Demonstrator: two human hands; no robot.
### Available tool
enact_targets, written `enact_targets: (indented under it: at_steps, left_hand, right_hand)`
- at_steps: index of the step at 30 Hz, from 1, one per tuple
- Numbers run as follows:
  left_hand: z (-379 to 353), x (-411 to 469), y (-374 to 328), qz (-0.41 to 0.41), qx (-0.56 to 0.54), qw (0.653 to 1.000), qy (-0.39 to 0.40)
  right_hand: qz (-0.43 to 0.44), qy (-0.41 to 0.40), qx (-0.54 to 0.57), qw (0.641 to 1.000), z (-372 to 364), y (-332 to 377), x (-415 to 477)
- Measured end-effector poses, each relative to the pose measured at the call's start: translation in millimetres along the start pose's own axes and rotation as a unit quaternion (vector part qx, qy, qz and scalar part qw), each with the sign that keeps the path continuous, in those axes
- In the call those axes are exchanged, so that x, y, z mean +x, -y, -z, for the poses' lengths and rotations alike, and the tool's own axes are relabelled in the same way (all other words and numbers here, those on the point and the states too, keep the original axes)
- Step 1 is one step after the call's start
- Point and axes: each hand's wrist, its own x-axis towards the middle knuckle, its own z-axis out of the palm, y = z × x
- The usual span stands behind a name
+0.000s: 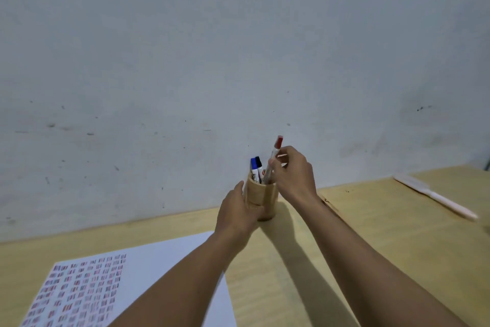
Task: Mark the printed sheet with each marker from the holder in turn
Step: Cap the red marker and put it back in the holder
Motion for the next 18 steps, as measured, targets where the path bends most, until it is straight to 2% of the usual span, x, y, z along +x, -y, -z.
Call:
enact_targets:
  at_steps: [8,13,18]
  left_hand:
    - [-17.7,11.0,8.5,-0.014,-0.022,1.000,-0.002]
    - [-22.3,15.3,16.9,-0.005,-0.055,0.998,-0.003]
    - [-22.6,18.4,20.9,-0.022,-0.046,0.999,-0.009]
  right_hand:
    - [-0.036,0.109,-0.066,0.991,-21.7,-26.5,11.1]
    - [-0.026,0.113,-0.087,0.989,-17.4,-29.7,29.7]
    - [-0.015,0.172,-0.103,0.980,-23.3,-29.3,48.4]
